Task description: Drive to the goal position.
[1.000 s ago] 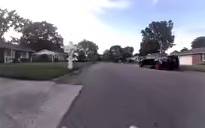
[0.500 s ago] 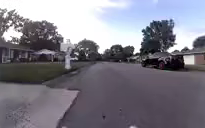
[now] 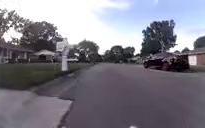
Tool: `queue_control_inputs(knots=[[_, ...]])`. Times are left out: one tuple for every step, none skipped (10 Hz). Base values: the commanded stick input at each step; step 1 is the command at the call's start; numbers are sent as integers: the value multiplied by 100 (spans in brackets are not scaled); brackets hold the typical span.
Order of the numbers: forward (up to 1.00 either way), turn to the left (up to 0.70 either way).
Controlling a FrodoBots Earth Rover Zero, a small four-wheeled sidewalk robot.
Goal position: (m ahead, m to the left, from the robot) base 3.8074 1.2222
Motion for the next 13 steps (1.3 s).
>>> queue_control_inputs(knots=[[100, 2], [100, 1], [100, 1], [100, 0], [100, 0], [100, 0], [100, 0], [100, 0], [100, 0], [100, 0], [100, 0], [100, 0], [100, 0]])
